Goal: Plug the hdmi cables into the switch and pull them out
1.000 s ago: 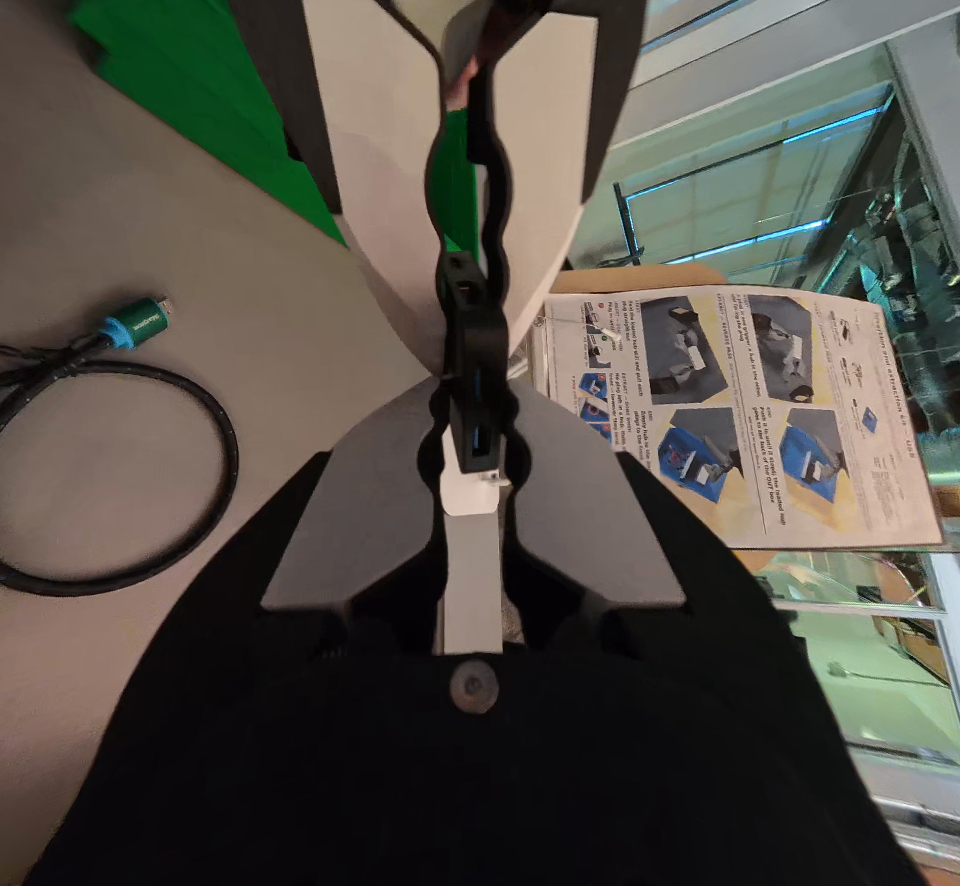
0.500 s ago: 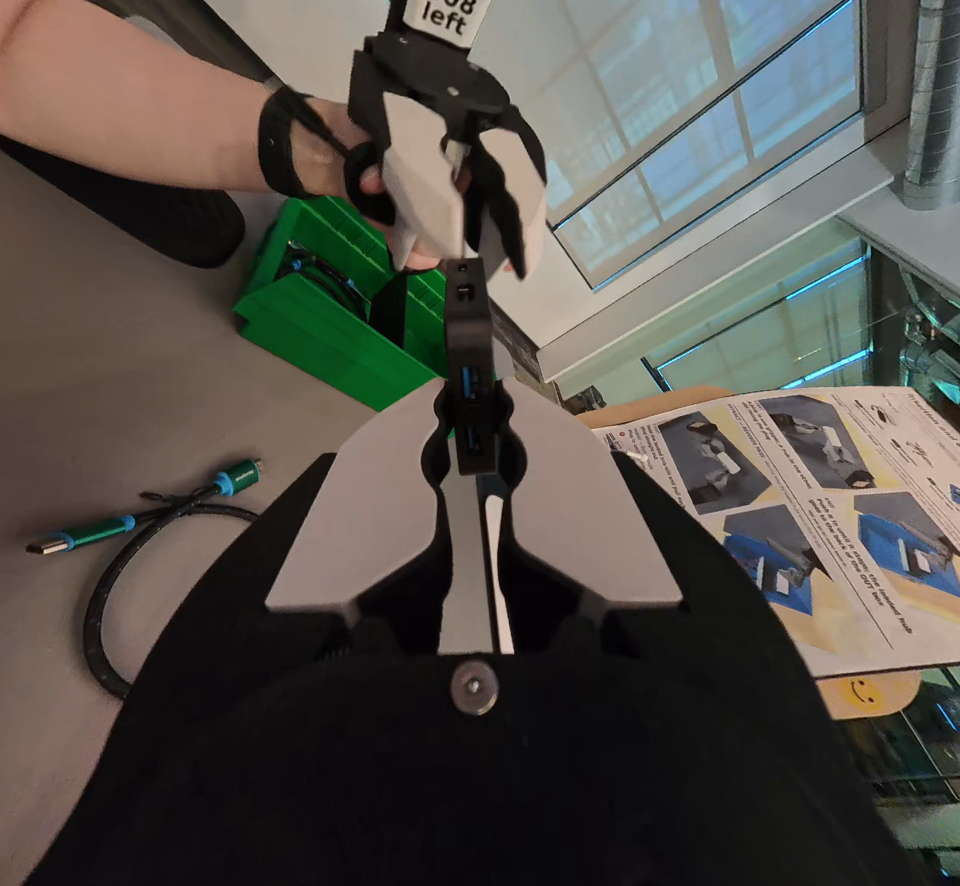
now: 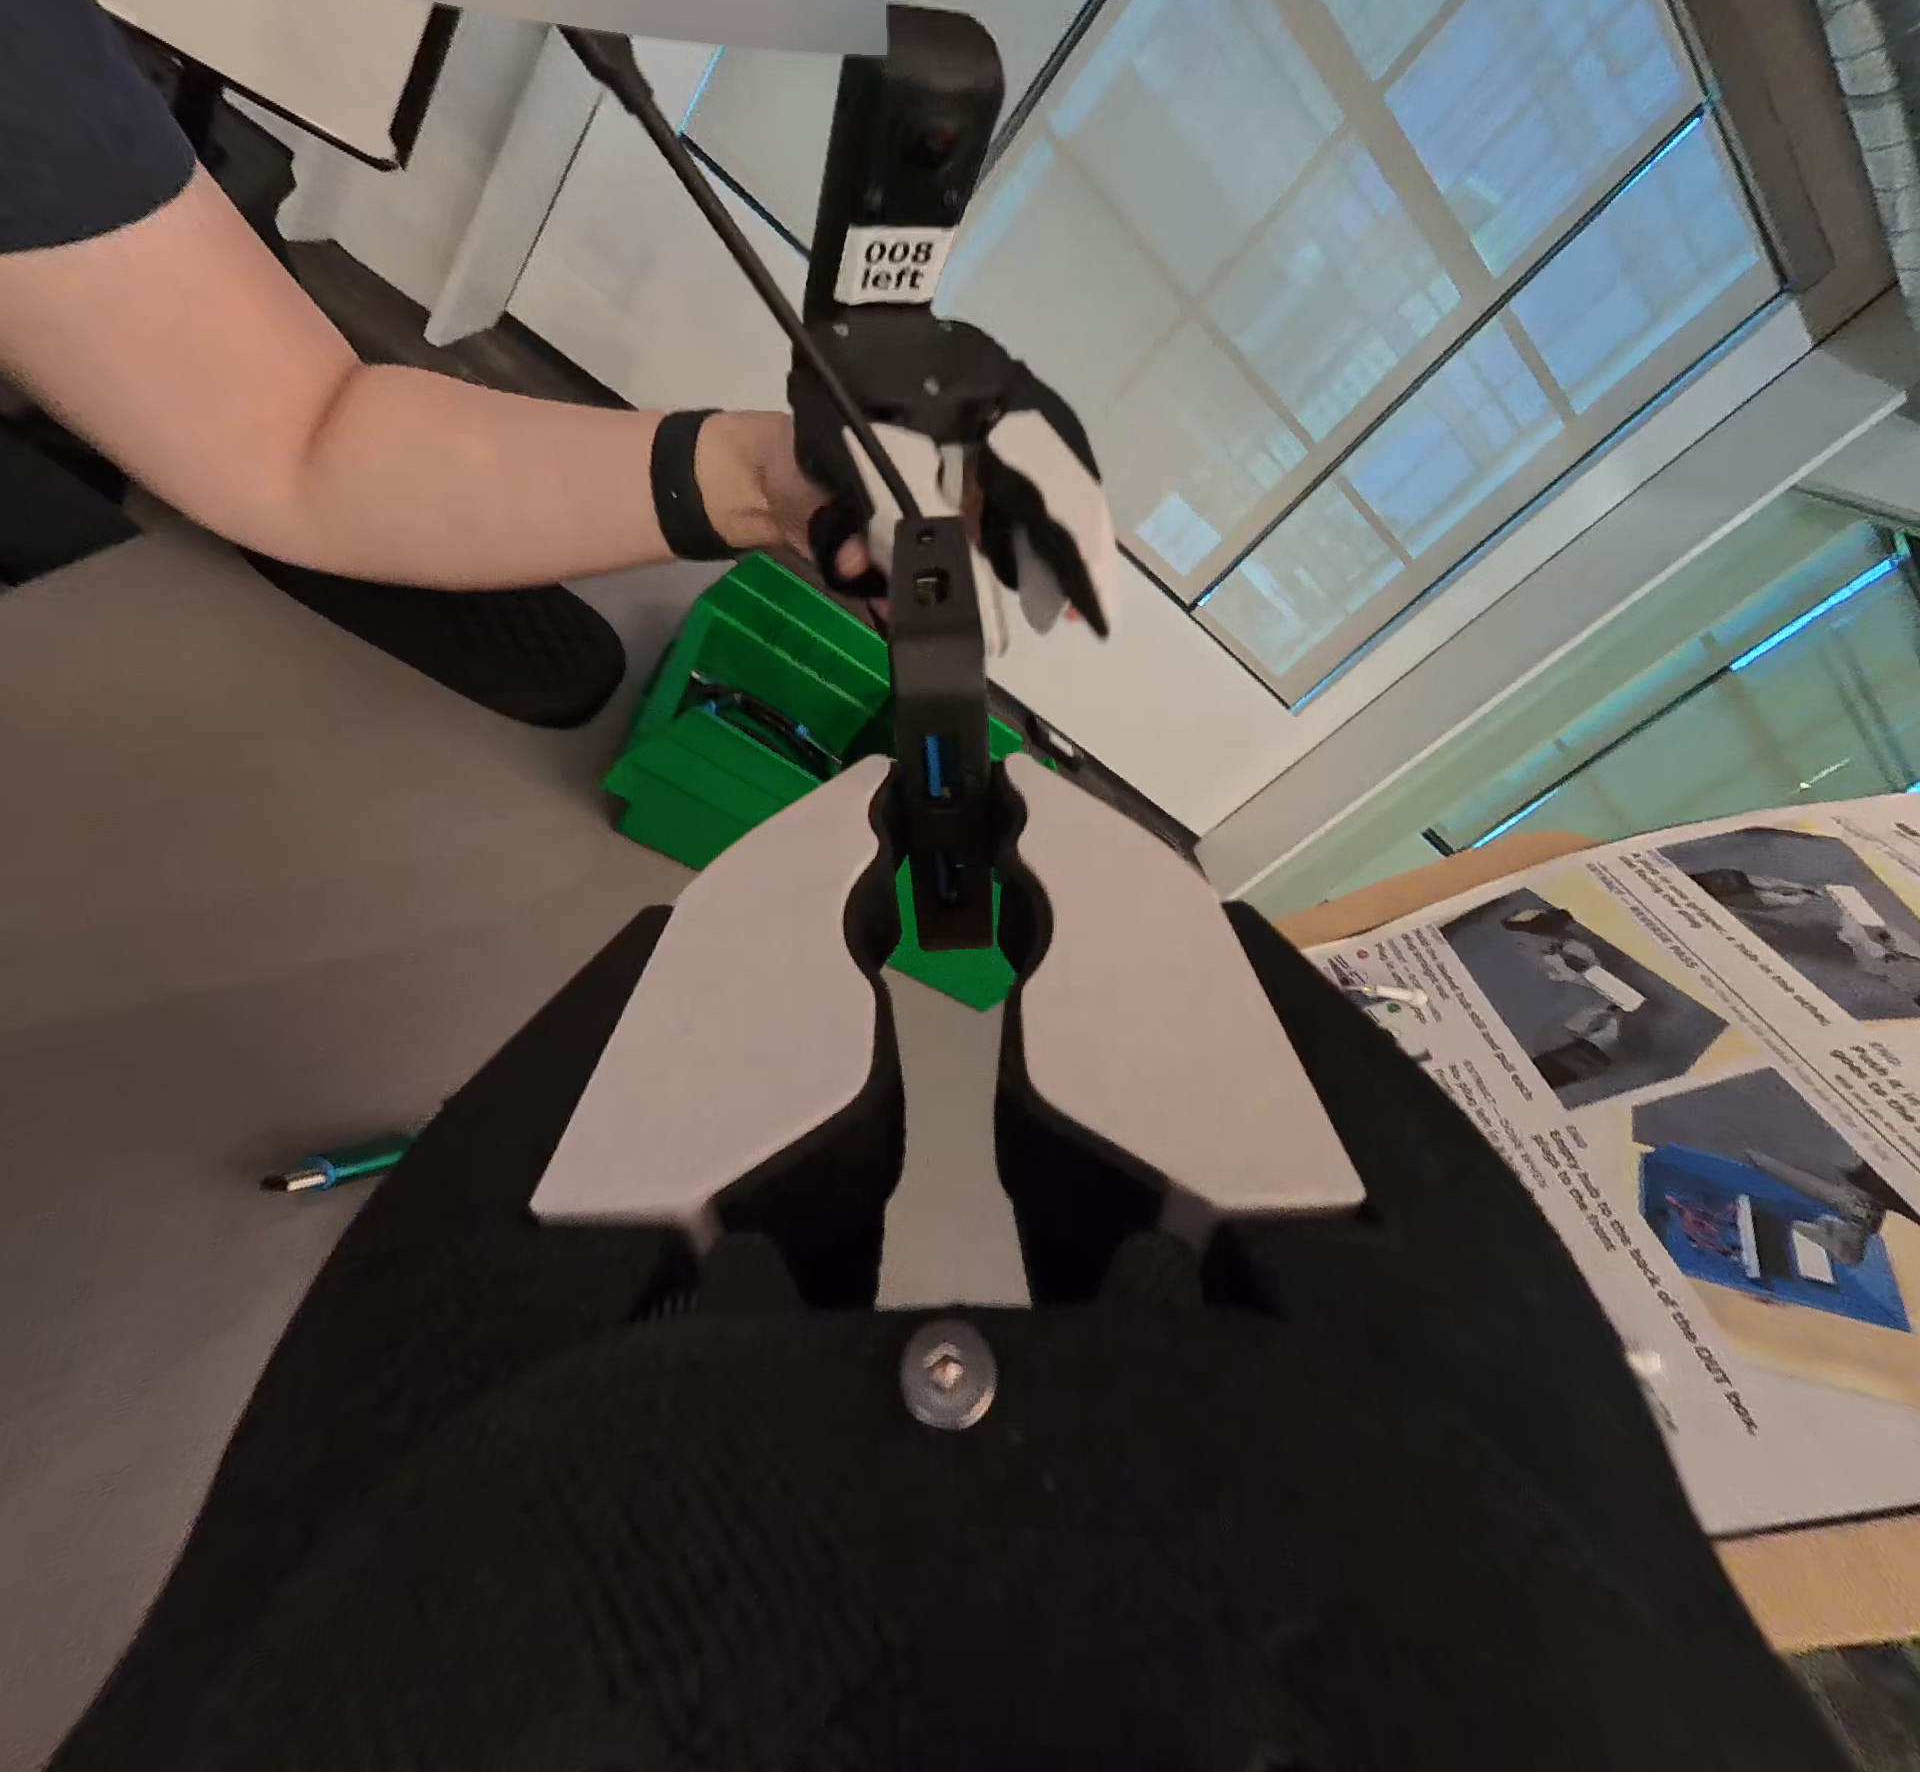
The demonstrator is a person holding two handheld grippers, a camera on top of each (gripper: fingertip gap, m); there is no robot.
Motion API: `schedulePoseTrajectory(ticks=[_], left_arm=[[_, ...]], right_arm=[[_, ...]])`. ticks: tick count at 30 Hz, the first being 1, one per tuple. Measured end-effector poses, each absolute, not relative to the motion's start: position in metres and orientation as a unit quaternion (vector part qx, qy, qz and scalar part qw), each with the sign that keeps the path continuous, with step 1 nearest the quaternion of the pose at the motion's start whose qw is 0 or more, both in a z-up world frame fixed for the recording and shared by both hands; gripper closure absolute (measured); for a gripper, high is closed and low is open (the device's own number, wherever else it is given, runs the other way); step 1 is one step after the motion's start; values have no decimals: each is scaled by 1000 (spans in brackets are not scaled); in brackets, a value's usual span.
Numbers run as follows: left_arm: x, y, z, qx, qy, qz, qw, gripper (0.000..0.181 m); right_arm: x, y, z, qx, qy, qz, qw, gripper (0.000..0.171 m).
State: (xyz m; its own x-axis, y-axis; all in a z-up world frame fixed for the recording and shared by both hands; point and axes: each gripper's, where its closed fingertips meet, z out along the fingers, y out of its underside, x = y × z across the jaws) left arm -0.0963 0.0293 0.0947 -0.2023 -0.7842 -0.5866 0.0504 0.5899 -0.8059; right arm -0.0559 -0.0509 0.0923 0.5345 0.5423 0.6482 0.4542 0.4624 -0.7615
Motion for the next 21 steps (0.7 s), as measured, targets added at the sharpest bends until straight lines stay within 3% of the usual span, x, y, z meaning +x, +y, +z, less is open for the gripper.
schedulePoseTrajectory(ticks=[2, 7, 16, 21], left_arm=[[-89, 8, 78, -242, 718, -361, 544, 140], [-82, -35, 71, -175, 726, -389, 540, 140], [-78, -47, 65, -139, 736, -339, 569, 165], [-73, -41, 62, -145, 733, -318, 583, 167]], right_arm=[[-59, -50, 90, -517, -487, 30, 704, 157], [-71, -47, 82, -508, -504, 34, 698, 157], [-79, -37, 65, -529, -524, 9, 668, 157], [-74, -32, 63, -535, -515, -2, 670, 156]])
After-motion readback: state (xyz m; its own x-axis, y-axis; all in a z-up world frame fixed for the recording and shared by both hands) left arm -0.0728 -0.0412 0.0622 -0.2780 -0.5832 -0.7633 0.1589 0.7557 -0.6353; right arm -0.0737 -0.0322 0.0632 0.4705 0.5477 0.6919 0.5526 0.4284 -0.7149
